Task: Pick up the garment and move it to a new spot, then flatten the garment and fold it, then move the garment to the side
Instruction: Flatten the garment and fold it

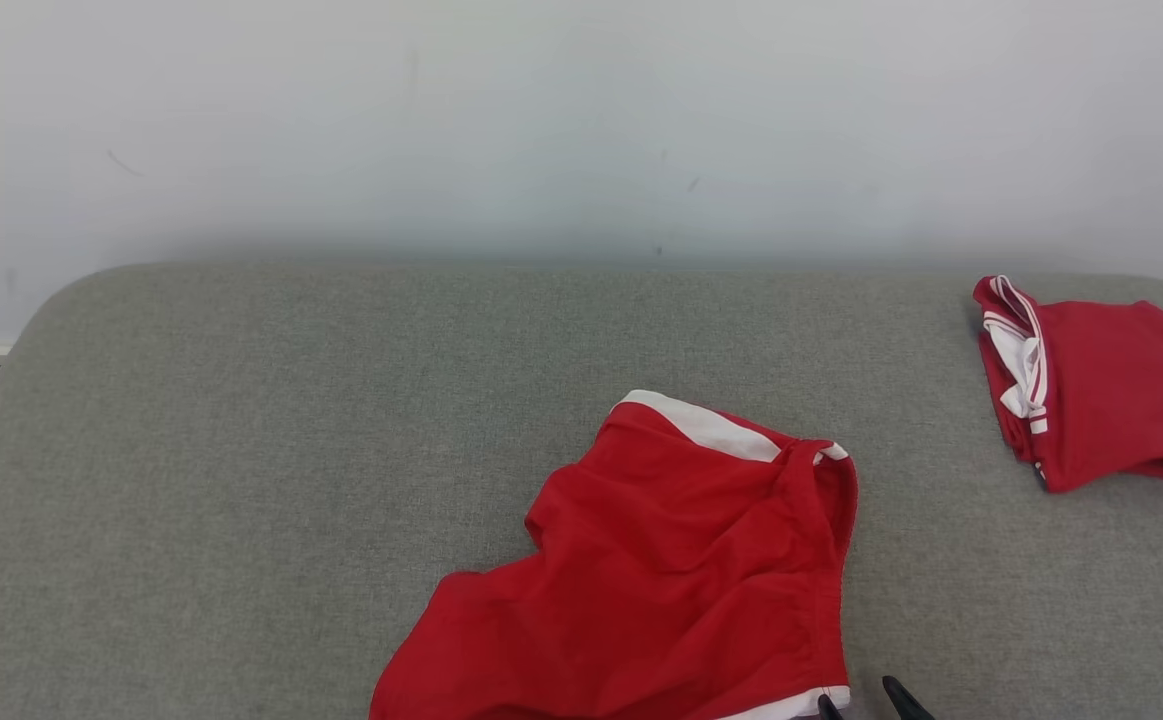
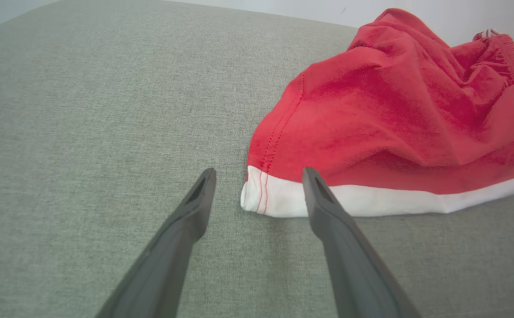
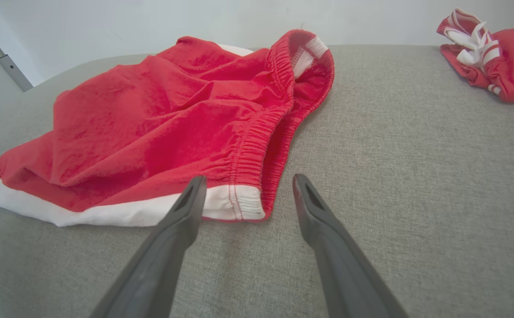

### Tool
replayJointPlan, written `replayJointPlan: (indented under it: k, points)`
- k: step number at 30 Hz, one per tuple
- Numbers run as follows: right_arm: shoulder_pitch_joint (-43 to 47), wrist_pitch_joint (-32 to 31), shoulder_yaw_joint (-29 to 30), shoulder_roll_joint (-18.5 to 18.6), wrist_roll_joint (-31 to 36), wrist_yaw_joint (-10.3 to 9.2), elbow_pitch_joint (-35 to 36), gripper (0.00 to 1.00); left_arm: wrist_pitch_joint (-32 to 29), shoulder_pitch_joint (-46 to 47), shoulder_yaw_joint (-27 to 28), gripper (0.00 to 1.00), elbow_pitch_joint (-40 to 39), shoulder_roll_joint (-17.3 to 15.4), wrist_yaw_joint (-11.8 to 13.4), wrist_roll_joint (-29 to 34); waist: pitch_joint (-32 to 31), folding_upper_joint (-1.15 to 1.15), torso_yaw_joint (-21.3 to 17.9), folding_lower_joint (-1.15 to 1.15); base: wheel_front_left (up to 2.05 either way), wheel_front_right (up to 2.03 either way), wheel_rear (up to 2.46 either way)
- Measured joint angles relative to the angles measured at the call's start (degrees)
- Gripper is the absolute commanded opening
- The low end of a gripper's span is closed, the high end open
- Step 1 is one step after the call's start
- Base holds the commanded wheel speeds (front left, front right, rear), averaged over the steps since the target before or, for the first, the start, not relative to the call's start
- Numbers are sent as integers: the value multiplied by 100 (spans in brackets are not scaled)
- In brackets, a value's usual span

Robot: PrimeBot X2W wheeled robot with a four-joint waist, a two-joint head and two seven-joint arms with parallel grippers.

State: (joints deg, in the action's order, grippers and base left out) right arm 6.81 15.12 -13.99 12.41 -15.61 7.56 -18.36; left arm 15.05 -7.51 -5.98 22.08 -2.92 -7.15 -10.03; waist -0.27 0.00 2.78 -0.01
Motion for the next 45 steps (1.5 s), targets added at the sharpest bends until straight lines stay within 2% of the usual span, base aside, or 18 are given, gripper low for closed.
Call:
replayJointPlan:
  k: [15,16,17,18,19,26,36,40,45]
  points:
    - [-843,-3,-720,307,-100,0,-973,100,0,698,-332,100,921,-36,-27,-207,209,0,10,1,0,0,0]
    - [-891,-4,-772,311,-126,0,-1016,100,0,728,-372,82,991,-40,-26,-269,226,0,16,1,0,0,0]
    - [-928,-3,-824,320,-159,0,-1047,48,0,754,-416,45,1029,-45,-27,-297,238,0,26,1,0,0,0]
    - [-955,-3,-859,332,-186,0,-1077,31,0,784,-452,5,1058,-60,-27,-310,247,0,36,1,0,0,0]
    - [-987,-3,-889,341,-211,0,-1103,0,0,811,-481,0,1091,-74,-27,-336,252,0,46,1,0,0,0]
    - [-910,-2,-985,453,-303,0,-891,0,0,721,-516,0,944,-131,-27,-531,160,0,80,0,0,0,0]
    - [-582,-49,-1167,987,-501,0,231,0,0,449,-283,0,-349,-308,-36,-765,152,0,23,1,0,0,0]
    - [-865,-258,-1221,1146,-721,0,775,0,0,1010,-398,0,-681,-530,-36,-768,220,0,-16,1,0,0,0]
    - [-1621,-605,-1243,1362,-1051,0,1247,0,-210,2282,-792,0,-782,-1096,-36,-937,418,0,-83,1,0,0,0]
